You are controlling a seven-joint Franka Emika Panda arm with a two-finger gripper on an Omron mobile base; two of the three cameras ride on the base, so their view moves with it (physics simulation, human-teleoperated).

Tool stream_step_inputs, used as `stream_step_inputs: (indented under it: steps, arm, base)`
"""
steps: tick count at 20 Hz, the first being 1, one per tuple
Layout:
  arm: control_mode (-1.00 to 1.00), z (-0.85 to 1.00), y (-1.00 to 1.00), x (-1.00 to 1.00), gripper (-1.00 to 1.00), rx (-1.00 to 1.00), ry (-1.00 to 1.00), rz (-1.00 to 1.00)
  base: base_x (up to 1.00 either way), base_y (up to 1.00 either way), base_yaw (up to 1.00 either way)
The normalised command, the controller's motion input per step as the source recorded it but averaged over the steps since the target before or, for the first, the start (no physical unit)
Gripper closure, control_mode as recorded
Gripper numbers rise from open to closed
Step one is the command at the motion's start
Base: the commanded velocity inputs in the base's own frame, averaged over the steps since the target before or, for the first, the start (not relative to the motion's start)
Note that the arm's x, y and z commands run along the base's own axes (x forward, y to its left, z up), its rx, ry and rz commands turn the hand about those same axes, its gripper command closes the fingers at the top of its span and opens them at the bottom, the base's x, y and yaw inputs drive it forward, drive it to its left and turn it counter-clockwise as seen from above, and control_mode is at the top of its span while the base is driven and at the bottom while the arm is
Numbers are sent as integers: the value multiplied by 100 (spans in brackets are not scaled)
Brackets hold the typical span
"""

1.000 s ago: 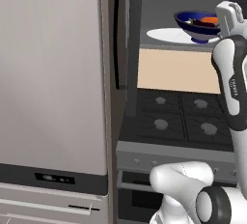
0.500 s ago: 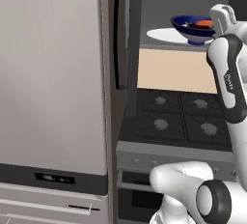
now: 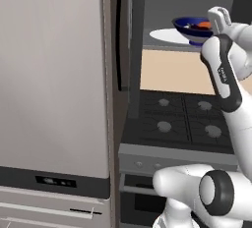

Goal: Place the bowl containing the carrot and eggplant in the microwave. Close the microwave door and press the start button to microwave the meal.

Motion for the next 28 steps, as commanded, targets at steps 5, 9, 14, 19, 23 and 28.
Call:
stream_step_inputs:
  steps: [5, 9, 14, 19, 23, 28]
  arm:
    - [-100, 0, -18, 48, 100, 0, 0, -7]
    - [-100, 0, -10, 44, 100, 0, 0, -3]
    - [-100, 0, -3, 45, 100, 0, 4, 0]
    - [-100, 0, -9, 51, 100, 0, 5, 0]
    - [-100, 0, -10, 52, 100, 0, 4, 0]
    - [-100, -2, -5, 46, 100, 0, 1, 0]
  base:
    - [0, 0, 0]
    - [0, 0, 0]
    - [0, 0, 0]
    - [0, 0, 0]
    - [0, 0, 0]
    - [0, 0, 0]
